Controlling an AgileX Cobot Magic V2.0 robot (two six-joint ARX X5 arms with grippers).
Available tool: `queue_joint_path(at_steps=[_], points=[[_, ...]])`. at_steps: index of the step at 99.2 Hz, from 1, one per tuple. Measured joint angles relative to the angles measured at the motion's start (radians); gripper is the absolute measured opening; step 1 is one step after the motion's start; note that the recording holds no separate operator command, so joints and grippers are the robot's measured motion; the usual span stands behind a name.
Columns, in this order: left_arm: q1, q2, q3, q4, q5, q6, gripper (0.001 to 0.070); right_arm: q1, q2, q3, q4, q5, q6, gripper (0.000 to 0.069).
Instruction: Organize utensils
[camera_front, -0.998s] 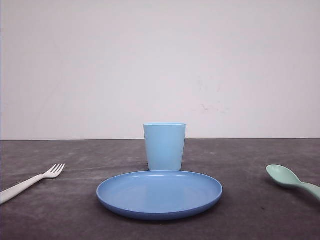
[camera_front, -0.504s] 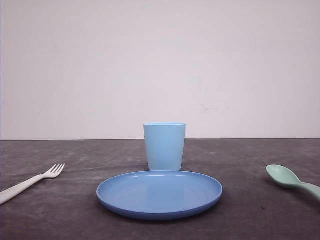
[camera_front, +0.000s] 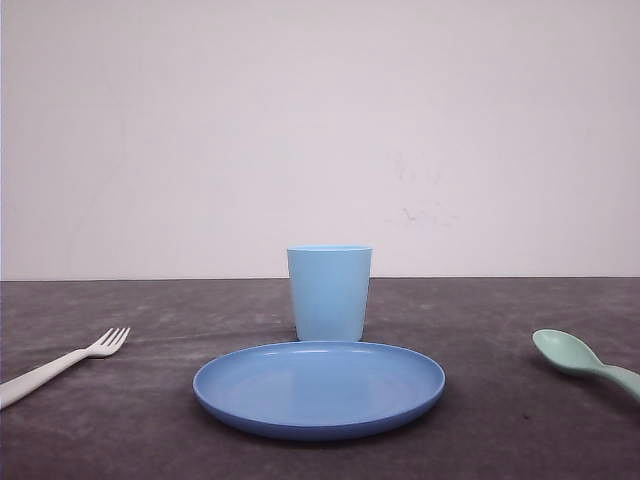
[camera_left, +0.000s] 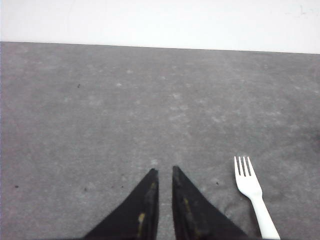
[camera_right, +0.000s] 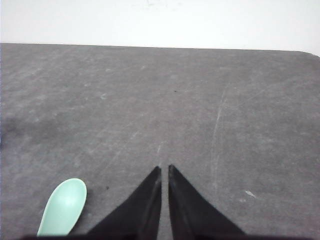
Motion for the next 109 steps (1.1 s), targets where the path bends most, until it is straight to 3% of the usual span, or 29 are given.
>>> queue_joint_path(at_steps=[38, 62, 81, 96, 109], points=[[0.000, 0.000, 0.000, 0.000, 0.000, -0.006, 0.0025, 0.000, 0.000, 0.000, 0.000, -0.002, 0.040, 0.0026], [0.000, 0.000, 0.000, 0.032, 0.006, -0.133, 0.0025, 0.000, 0.000, 0.005, 0.000, -0.005, 0.117, 0.0015], [0.000, 0.001, 0.025, 0.152, 0.074, -0.253, 0.0025, 0.000, 0.010, 0.163, -0.008, -0.035, 0.230, 0.0010], [0.000, 0.008, 0.170, 0.156, 0.112, -0.338, 0.0025, 0.000, 0.072, 0.361, -0.086, -0.061, 0.270, 0.0010], [0.000, 0.054, 0.342, 0.103, 0.153, -0.352, 0.0025, 0.000, 0.172, 0.537, -0.229, -0.084, 0.271, 0.0010]])
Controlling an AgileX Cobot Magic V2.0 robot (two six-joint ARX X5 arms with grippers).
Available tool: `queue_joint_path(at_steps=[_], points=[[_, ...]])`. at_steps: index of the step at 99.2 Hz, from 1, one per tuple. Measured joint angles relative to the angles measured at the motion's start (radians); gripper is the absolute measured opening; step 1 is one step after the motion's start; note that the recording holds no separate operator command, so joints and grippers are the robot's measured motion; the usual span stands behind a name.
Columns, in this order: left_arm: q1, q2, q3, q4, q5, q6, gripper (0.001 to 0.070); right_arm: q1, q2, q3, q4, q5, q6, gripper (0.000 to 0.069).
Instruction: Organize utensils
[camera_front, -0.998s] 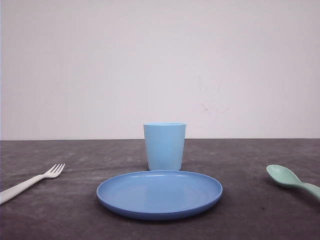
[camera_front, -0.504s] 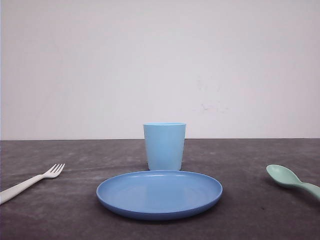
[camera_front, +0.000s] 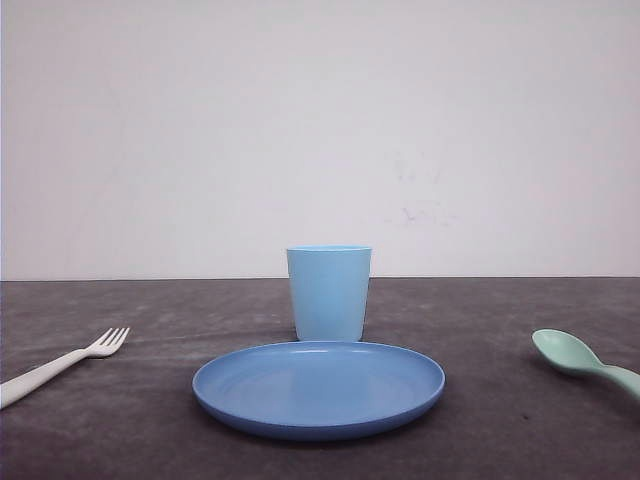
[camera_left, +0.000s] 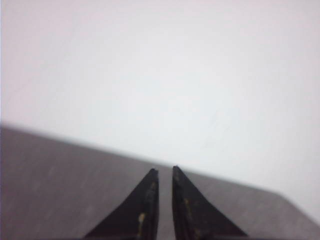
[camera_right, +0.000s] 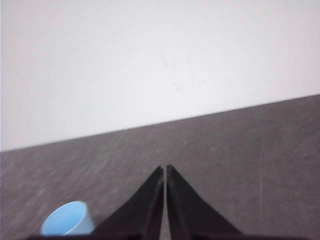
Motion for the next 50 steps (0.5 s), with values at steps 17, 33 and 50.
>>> queue_joint_path(at_steps=[17, 33, 50], points=[[0.000, 0.143, 0.242, -0.196, 0.032, 0.040, 0.0025, 0.000, 0.147, 0.217, -0.166, -0.003, -0.036, 0.0010], [0.000, 0.309, 0.439, -0.343, 0.032, 0.150, 0.0025, 0.000, 0.286, 0.325, -0.267, -0.003, -0.089, 0.0010], [0.000, 0.493, 0.485, -0.441, 0.023, 0.246, 0.0025, 0.000, 0.433, 0.330, -0.351, -0.002, -0.137, 0.0010]])
